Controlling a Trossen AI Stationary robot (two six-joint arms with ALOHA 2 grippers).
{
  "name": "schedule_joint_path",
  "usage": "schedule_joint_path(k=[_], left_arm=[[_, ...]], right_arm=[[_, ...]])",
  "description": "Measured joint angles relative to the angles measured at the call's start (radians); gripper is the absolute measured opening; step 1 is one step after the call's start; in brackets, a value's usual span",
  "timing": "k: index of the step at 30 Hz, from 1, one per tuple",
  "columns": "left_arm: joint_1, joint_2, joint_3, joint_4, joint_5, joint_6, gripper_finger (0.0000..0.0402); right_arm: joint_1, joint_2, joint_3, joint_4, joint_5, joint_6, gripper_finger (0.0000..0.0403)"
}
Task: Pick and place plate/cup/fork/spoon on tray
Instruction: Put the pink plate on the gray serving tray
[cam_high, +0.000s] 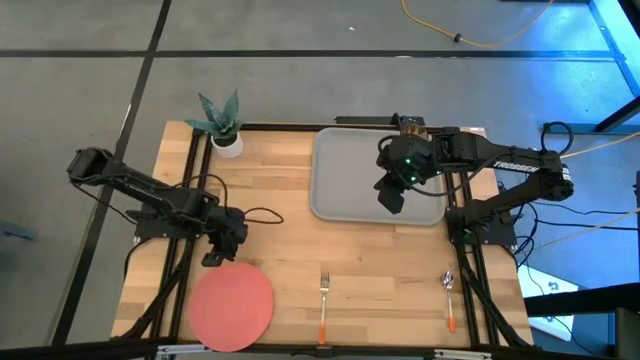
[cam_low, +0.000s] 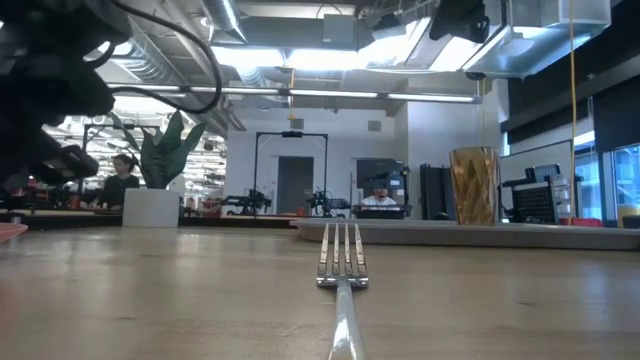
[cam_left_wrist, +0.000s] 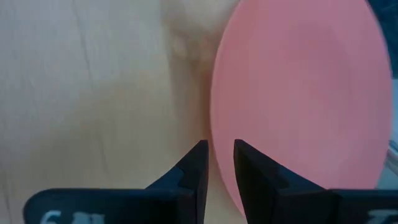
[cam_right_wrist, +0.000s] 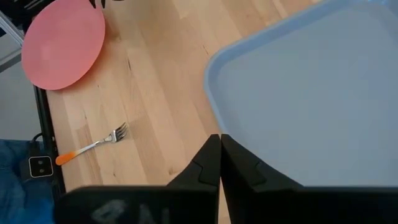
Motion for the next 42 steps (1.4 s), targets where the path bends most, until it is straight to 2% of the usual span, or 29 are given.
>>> schedule_joint_path(k=[6,15,22,32,35,38,42], left_arm=[[-0.037,0.008,-0.031,0.065,-0.004,-0.073,0.0069],[-0.088,0.067,-0.055,0.115,0.013,-0.078,0.0069],[-0.130,0.139,-0.055,0.210,0.021,-0.103,0.0069],[-0.145,0.242,-0.052,0.223,0.021,-0.166,0.0068],[-0.145,0.244,-0.052,0.233,0.019,-0.181,0.0056],[-0.145,0.245,-0.053,0.239,0.022,-0.210,0.0023],[-0.139,0.247,-0.054,0.264,0.073,-0.265,0.0007]], right_arm=[[0.000,0.000,0.000,0.000,0.000,0.000,0.0010],[0.000,0.000,0.000,0.000,0.000,0.000,0.0010],[0.000,0.000,0.000,-0.001,0.000,0.000,0.0010],[0.000,0.000,0.000,-0.001,0.000,0.000,0.0010],[0.000,0.000,0.000,-0.002,0.000,0.000,0.0010],[0.000,0.000,0.000,-0.002,0.000,0.000,0.0010],[0.000,0.000,0.000,-0.003,0.011,0.000,0.0010]])
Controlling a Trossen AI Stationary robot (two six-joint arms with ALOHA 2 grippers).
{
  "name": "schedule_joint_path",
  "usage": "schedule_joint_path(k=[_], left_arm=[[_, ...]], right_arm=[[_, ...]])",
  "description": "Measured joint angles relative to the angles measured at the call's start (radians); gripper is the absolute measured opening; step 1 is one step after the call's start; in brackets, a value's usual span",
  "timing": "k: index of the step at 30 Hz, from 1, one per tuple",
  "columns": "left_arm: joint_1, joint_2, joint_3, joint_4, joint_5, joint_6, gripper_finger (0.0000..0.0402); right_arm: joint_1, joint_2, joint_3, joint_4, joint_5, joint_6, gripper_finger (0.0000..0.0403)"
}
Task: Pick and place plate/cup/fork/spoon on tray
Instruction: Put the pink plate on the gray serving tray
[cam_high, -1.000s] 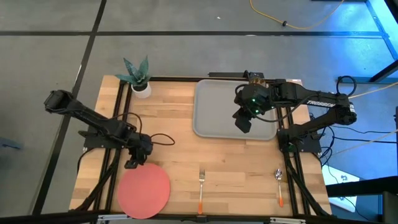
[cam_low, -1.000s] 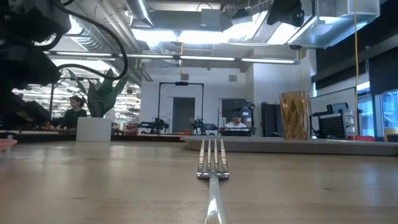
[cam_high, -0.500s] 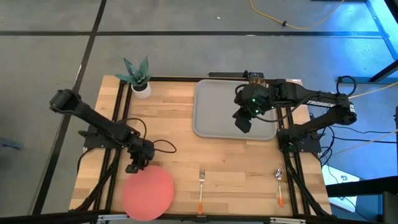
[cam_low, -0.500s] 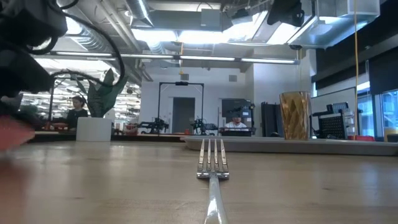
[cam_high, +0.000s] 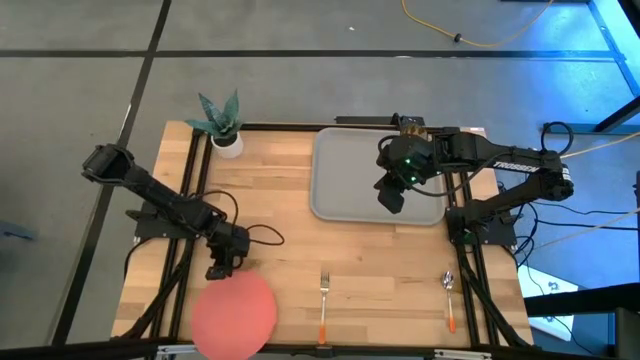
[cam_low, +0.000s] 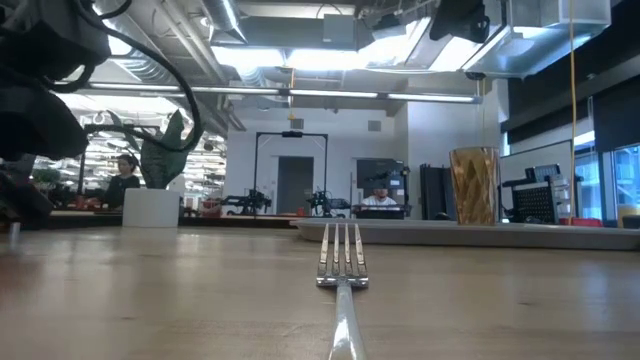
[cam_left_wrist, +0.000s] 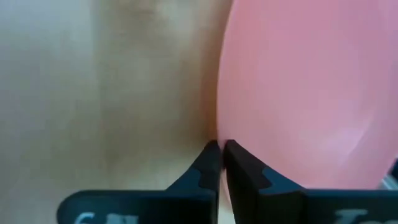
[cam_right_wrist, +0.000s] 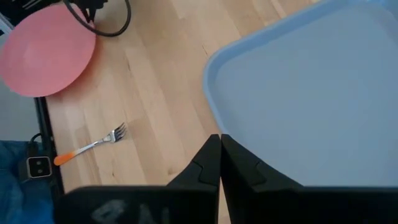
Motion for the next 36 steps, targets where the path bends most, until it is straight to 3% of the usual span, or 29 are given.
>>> schedule_joint_path(k=[13,26,36], left_arm=[[0.119,-0.092,0.085,-0.027,0.121,-0.065,0.0001],[0.305,-0.127,0.312,-0.314,0.086,0.019,0.0000],[0.461,-0.097,0.488,-0.513,0.023,0.228,0.0000]], right_arm=[[0.000,0.000,0.000,-0.011,0.014,-0.004,0.0010],[0.000,-0.001,0.049,-0.050,0.024,-0.081,0.0006],[0.000,-0.002,0.088,-0.116,0.084,-0.105,0.0004]])
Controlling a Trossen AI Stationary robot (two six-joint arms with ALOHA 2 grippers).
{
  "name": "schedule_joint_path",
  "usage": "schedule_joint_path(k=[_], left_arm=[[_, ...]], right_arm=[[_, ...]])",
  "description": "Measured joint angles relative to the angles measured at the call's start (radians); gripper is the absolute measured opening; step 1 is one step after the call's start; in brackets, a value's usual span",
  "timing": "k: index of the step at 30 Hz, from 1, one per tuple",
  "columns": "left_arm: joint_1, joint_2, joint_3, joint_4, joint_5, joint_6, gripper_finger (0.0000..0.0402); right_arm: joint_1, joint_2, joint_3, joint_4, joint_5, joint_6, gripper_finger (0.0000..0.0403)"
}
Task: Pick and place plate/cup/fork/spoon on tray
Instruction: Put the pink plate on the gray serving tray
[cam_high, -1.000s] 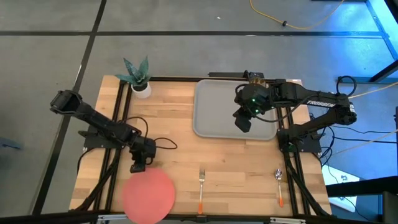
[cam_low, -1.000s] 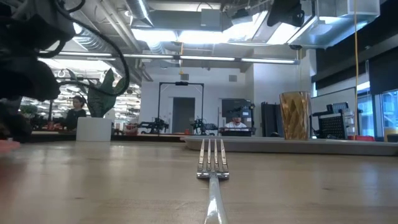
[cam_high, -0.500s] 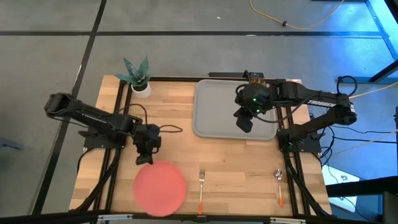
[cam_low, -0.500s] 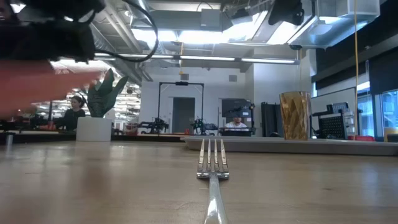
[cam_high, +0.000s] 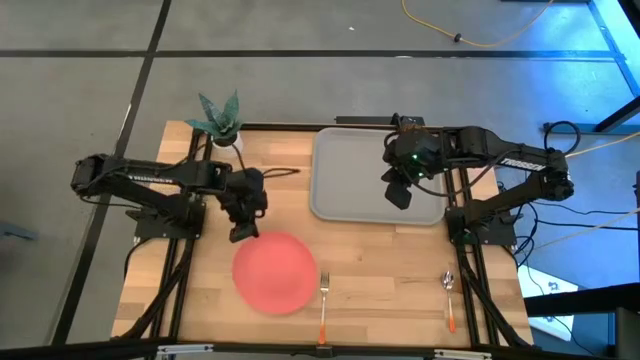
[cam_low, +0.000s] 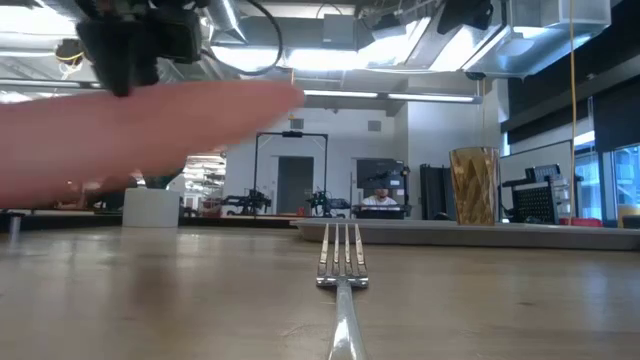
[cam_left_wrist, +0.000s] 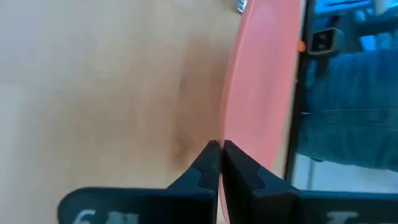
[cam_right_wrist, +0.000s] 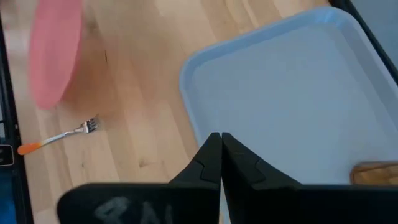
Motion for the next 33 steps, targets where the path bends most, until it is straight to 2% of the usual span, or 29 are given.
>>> schedule_joint_path(k=[9,16,24,33], left_arm=[[0.144,0.001,0.041,-0.020,-0.008,0.073,0.0000],[0.238,0.055,0.171,-0.004,-0.046,0.067,0.0000],[0.298,0.303,0.420,0.000,-0.059,0.145,0.0000],[0.399,0.665,0.804,-0.013,0.025,0.333,0.0000]], right_arm=[[0.000,-0.002,0.000,-0.026,0.000,0.000,0.0003],[0.000,-0.008,0.000,-0.039,0.006,-0.006,0.0003],[0.000,-0.053,0.000,-0.107,0.149,0.003,0.0002],[0.000,-0.092,0.000,-0.144,0.183,0.027,0.0002]])
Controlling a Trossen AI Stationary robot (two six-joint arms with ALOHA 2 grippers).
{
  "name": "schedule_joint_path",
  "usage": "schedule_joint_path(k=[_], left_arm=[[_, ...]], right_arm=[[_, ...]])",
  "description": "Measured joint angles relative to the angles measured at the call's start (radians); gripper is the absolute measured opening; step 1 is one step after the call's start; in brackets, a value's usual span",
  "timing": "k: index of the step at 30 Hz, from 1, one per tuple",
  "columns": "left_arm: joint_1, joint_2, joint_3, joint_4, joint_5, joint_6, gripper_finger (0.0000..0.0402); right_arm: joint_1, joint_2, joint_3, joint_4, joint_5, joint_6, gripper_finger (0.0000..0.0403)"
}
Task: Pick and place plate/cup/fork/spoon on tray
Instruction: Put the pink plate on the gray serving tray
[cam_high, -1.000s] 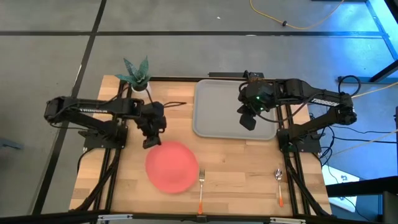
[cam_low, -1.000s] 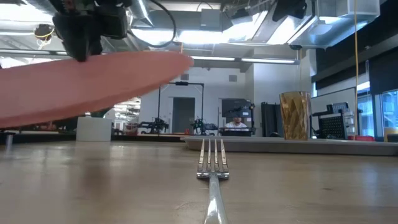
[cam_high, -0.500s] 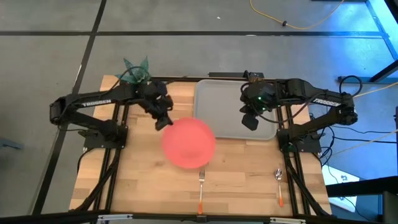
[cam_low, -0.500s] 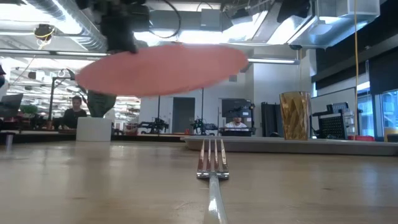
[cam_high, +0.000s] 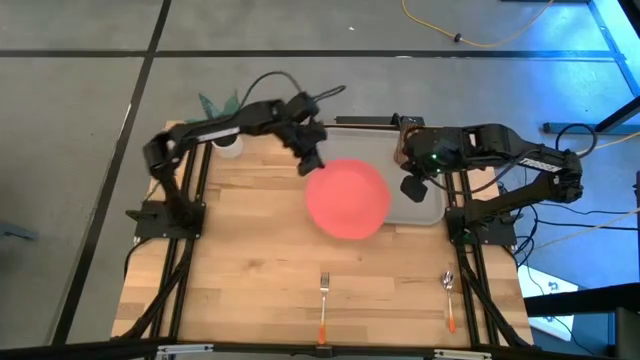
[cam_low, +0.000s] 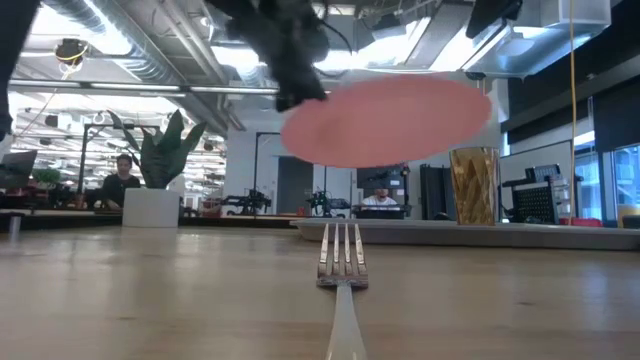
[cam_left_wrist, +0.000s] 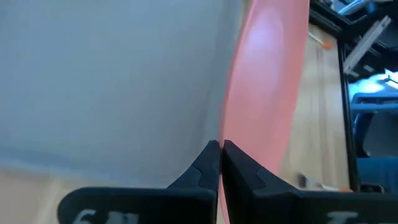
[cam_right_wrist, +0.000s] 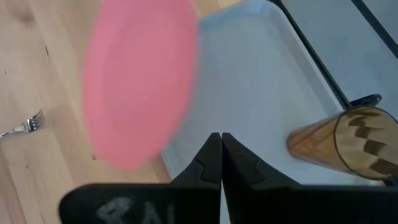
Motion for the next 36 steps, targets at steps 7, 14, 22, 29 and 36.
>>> schedule_joint_path(k=[7,14,22,29,36], left_arm=[[0.070,0.252,0.272,-0.004,-0.001,0.056,0.0000],[0.081,0.434,0.376,-0.013,0.003,0.057,0.0000],[0.081,0.505,0.379,-0.003,-0.059,0.078,0.0000],[0.070,0.506,0.379,-0.006,-0.147,0.124,0.0009],[0.047,0.506,0.379,-0.010,-0.244,0.137,0.0021]], right_arm=[[0.000,0.000,0.000,-0.006,0.002,-0.019,0.0002],[0.000,0.000,0.000,-0.006,0.002,-0.022,0.0002],[0.000,0.000,0.000,-0.009,0.001,-0.022,0.0002],[0.000,0.000,0.000,-0.012,0.000,-0.022,0.0002],[0.000,0.000,0.000,-0.012,0.000,-0.022,0.0002]])
